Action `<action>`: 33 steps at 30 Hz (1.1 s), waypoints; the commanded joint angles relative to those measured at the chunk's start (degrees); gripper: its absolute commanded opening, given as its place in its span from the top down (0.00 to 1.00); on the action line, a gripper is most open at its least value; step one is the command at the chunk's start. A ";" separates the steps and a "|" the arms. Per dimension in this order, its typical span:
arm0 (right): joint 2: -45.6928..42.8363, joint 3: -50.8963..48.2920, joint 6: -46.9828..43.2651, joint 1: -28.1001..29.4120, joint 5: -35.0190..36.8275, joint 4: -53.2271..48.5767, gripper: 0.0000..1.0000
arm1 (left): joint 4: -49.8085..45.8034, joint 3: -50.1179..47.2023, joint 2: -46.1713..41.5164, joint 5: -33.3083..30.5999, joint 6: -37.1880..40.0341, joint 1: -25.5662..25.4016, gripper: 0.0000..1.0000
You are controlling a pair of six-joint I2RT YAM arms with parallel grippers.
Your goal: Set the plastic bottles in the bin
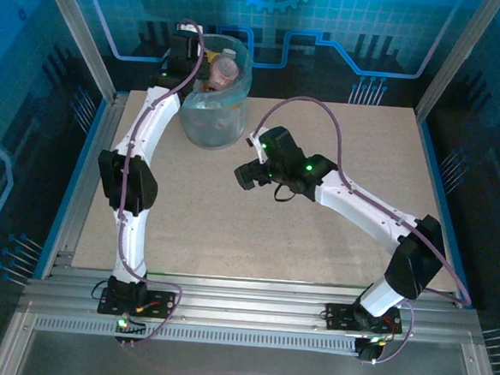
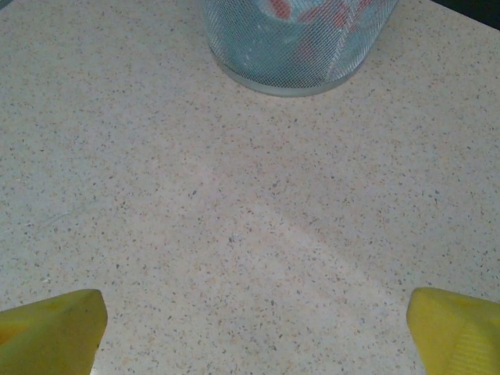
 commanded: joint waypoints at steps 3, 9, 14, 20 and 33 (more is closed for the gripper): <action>0.76 2.29 0.77 -0.58 -0.63 -1.70 0.00 | -13.47 0.08 4.31 6.91 -4.76 0.56 1.00; 0.96 3.23 1.21 -0.29 -1.15 -2.42 0.00 | -16.02 6.93 2.77 8.69 -6.14 1.23 0.61; 1.00 4.09 1.12 -0.13 -0.93 -2.49 0.00 | -13.26 7.74 -2.71 8.44 -8.03 1.35 0.41; 0.96 4.42 1.45 0.14 -1.08 -2.57 0.00 | -10.61 7.52 -9.05 9.16 -9.78 0.48 0.40; 0.52 3.60 1.91 0.33 -0.81 -2.79 0.00 | -11.95 10.50 -9.70 13.27 -5.08 -9.99 0.51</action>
